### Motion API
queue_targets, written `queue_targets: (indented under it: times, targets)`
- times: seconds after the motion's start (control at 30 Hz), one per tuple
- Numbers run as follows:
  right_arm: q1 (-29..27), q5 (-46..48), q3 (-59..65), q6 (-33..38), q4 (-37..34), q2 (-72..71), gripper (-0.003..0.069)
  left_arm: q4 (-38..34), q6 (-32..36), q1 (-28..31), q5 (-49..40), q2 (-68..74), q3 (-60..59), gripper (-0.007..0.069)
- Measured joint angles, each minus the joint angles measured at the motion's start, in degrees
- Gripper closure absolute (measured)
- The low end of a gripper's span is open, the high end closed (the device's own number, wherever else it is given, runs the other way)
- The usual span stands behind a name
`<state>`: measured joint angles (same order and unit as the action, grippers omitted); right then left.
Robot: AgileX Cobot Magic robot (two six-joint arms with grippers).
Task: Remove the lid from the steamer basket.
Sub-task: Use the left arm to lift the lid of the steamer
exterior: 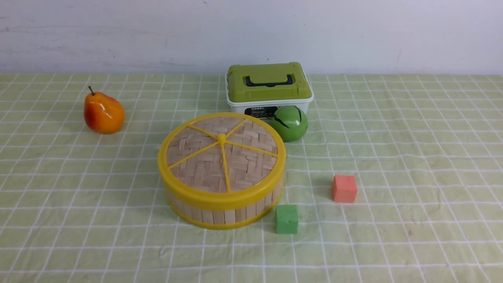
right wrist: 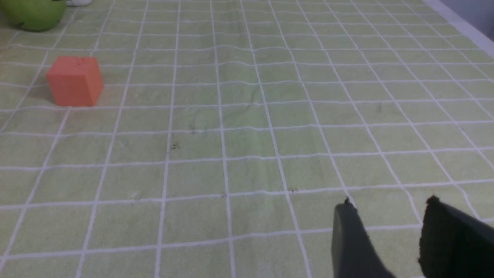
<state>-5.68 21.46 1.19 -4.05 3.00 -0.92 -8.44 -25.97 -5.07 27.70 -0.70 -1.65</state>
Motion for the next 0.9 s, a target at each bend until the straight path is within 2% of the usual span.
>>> queue_targets:
  times: [0.17, 0.27, 0.3, 0.33, 0.4, 0.43, 0.5, 0.53, 0.57, 0.7, 0.83, 0.9]
  targets:
    - [0.0, 0.0, 0.0, 0.0, 0.0, 0.0, 0.0418, -1.9, -3.2, 0.0, 5.9, 0.0, 0.0, 0.0386]
    - [0.0, 0.0, 0.0, 0.0, 0.0, 0.0, 0.0418, -5.8, -1.9, 0.0, 3.4, 0.0, 0.4, 0.0395]
    - [0.0, 0.0, 0.0, 0.0, 0.0, 0.0, 0.0418, -8.0, 0.5, 0.0, -2.3, 0.0, 2.1, 0.0417]
    - [0.0, 0.0, 0.0, 0.0, 0.0, 0.0, 0.0418, -8.2, 1.0, 0.0, -2.3, 0.0, 2.4, 0.0422]
    - [0.0, 0.0, 0.0, 0.0, 0.0, 0.0, 0.0418, -10.2, 7.3, 0.0, -12.3, 0.6, 7.7, 0.0491]
    - [0.0, 0.0, 0.0, 0.0, 0.0, 0.0, 0.0418, -10.5, 8.6, 0.0, -13.8, 1.2, 8.8, 0.0507]
    - [0.0, 0.0, 0.0, 0.0, 0.0, 0.0, 0.0418, -11.0, 17.0, 0.0, -22.3, 6.4, 15.7, 0.0624]
    - [0.0, 0.0, 0.0, 0.0, 0.0, 0.0, 0.0418, -11.0, 17.5, 0.0, -22.8, 6.9, 16.2, 0.0630]
    - [0.0, 0.0, 0.0, 0.0, 0.0, 0.0, 0.0418, -11.2, 20.8, 0.0, -25.8, 12.2, 20.5, 0.0637]
    - [0.0, 0.0, 0.0, 0.0, 0.0, 0.0, 0.0418, -11.4, 25.0, 0.0, -25.4, 24.3, 27.2, 0.0637]
    - [0.0, 0.0, 0.0, 0.0, 0.0, 0.0, 0.0418, -11.6, 25.6, 0.0, -23.4, 34.7, 31.4, 0.0637]
    - [0.0, 0.0, 0.0, 0.0, 0.0, 0.0, 0.0418, -11.8, 26.0, 0.0, -25.3, 41.3, 34.8, 0.0637]
